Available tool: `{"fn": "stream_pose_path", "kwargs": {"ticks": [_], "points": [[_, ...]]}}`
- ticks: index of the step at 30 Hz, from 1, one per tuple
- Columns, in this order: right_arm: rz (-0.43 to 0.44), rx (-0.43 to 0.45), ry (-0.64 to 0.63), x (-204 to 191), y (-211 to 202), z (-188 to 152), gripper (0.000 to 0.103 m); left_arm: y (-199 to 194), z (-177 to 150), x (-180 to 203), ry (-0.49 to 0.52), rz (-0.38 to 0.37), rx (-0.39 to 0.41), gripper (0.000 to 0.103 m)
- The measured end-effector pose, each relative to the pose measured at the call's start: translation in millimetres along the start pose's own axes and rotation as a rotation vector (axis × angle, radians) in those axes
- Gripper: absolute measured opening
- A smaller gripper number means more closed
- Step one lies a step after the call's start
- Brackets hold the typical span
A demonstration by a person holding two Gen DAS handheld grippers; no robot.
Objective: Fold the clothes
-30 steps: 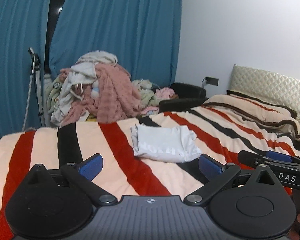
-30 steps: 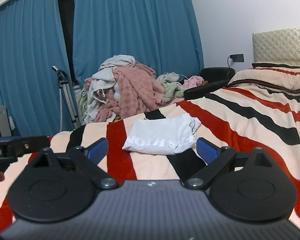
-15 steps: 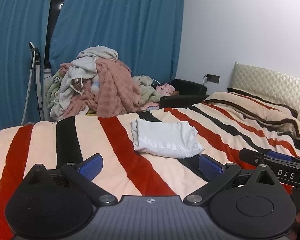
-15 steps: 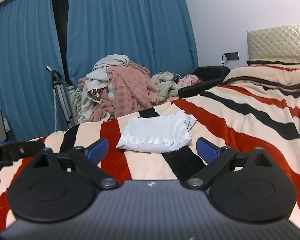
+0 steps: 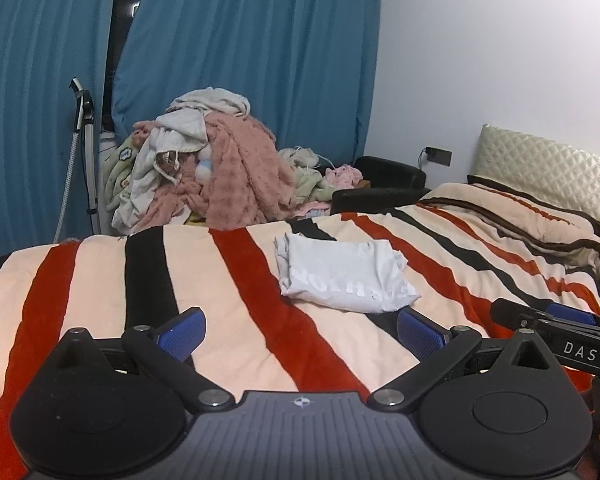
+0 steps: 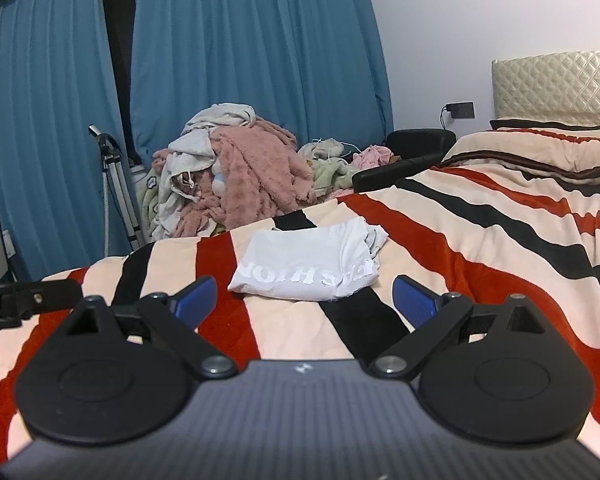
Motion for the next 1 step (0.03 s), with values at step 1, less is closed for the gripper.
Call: {"fn": "stream_pose_path", "kwargs": {"ticks": [1], "points": [[0.000,-0.002,-0.004,-0.7,0.2,-0.1,0.096,0.0,-0.8,-1.5,-0.004,0.001,-0.002,0.103]]}}
Point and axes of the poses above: each gripper's, at about its wrist camera, not at the fingertips, and y roughly the way its jaws point, x to its right, z to its top, the point moved 2 cm from there along y, roughly the way its jaws point, and after that the axes turned 5 degrees about -x, right-handed, at the moved point
